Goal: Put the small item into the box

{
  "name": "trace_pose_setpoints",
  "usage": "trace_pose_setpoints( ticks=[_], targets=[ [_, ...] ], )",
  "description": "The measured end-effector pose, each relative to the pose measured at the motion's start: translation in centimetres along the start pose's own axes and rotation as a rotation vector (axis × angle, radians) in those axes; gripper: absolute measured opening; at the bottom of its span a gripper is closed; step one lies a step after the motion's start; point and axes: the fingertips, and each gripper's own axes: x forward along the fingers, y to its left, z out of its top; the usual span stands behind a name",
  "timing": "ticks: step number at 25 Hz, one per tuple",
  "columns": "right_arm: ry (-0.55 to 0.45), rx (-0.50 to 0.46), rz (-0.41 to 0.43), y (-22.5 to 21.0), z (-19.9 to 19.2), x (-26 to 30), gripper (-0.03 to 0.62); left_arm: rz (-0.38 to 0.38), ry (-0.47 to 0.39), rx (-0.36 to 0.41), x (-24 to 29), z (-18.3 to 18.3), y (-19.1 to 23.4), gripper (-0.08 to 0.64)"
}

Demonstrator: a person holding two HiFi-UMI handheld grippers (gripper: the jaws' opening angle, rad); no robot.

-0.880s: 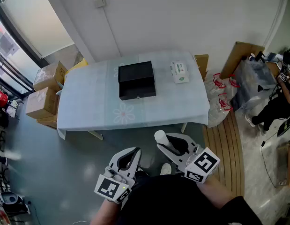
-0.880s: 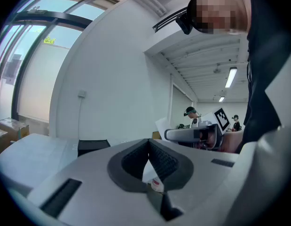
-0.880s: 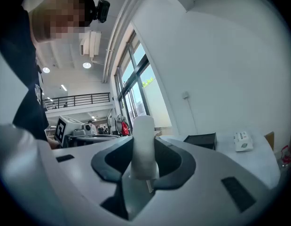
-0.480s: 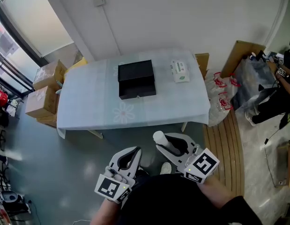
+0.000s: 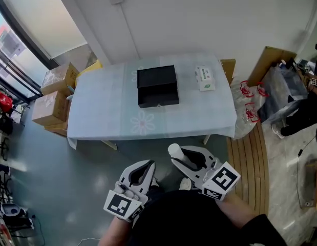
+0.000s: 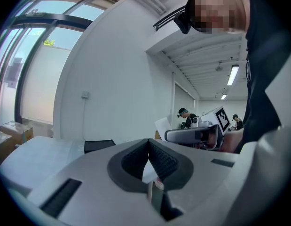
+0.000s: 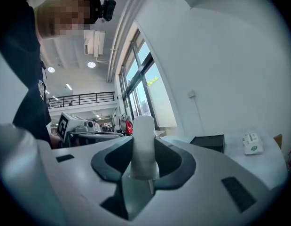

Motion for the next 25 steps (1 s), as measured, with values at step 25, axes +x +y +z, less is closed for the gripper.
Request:
trace_pose_setpoints(
  ticks=[25],
  targets=[
    [0.013, 0.009, -0.09, 0.2, 1.0, 13.7, 0.143, -0.085, -0.013, 0.004, -2.3, 1.5, 14.0, 0.006]
  ],
)
